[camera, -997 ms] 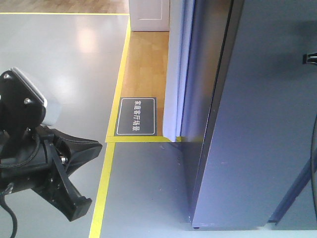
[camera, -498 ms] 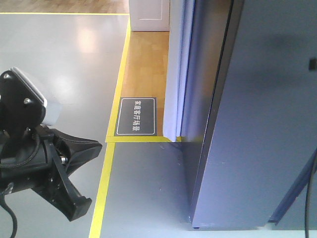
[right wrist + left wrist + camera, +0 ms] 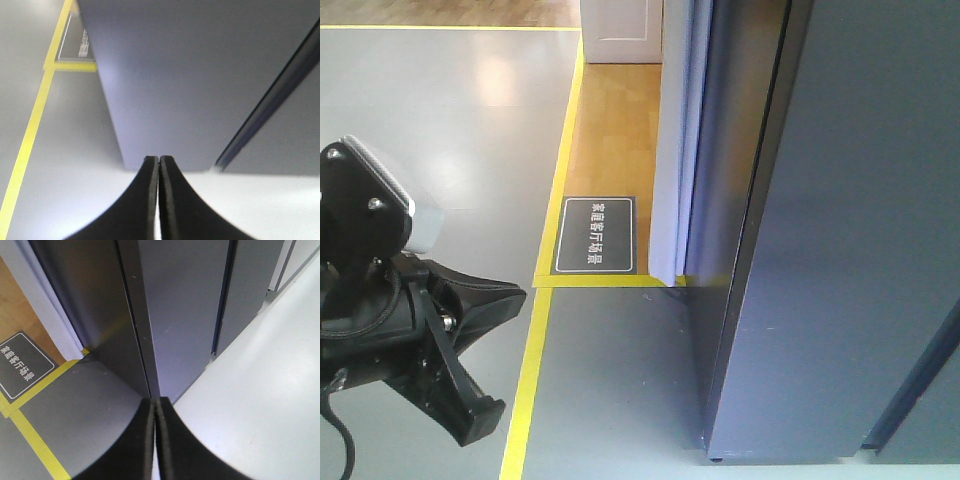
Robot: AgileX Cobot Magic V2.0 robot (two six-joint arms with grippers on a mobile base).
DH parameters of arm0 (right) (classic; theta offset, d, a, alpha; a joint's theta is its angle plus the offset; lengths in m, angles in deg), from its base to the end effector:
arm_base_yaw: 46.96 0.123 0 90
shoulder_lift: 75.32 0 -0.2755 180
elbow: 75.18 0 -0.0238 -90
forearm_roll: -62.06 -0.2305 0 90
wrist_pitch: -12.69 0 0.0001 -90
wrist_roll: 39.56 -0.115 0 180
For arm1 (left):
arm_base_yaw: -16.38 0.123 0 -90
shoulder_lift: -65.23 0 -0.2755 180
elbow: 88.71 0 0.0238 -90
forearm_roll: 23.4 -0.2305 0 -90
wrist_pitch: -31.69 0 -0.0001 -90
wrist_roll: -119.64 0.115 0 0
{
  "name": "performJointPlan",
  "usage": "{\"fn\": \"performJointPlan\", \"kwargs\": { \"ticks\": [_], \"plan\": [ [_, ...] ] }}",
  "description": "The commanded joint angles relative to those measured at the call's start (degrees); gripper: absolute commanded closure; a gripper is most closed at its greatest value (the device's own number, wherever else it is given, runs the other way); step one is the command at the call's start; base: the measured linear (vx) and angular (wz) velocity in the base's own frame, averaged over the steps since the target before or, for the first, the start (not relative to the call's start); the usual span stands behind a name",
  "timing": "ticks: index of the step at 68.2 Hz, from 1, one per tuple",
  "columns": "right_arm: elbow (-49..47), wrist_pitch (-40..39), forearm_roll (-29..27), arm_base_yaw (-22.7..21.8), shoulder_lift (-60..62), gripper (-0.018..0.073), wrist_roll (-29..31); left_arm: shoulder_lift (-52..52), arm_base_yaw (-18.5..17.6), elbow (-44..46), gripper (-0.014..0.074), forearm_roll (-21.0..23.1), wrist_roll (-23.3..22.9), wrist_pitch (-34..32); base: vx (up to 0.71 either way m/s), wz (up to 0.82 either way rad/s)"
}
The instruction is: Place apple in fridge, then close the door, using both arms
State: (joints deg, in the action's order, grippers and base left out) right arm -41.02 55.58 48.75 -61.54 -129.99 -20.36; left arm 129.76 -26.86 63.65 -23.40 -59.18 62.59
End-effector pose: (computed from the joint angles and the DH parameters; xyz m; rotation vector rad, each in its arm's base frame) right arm 0.1559 -0.0219 0.3018 0.0217 2.2749 -0.0399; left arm 0.1523 -0.1432 0.3239 0.8235 2.0170 -0.4239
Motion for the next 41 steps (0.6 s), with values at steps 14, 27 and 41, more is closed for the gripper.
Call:
{"fn": "performJointPlan", "kwargs": {
  "ticks": [14,27,41],
  "plan": [
    [3.9,8.8,6.0,0.0,11.3,0.0561,-5.8,-0.8,-0.1,1.5,0.0602,0.0,-0.6,-3.6,0.0,0.0],
    [3.9,14.5,8.4,0.3,16.7,0.0561,-9.7,-0.8,-0.1,1.5,0.0602,0.0,-0.6,-3.5,0.0,0.0],
    [3.9,18.3,12.0,5.4,21.5,0.0561,-10.6,-0.8,-0.1,1.5,0.0602,0.0,-0.6,-3.5,0.0,0.0]
  ]
}}
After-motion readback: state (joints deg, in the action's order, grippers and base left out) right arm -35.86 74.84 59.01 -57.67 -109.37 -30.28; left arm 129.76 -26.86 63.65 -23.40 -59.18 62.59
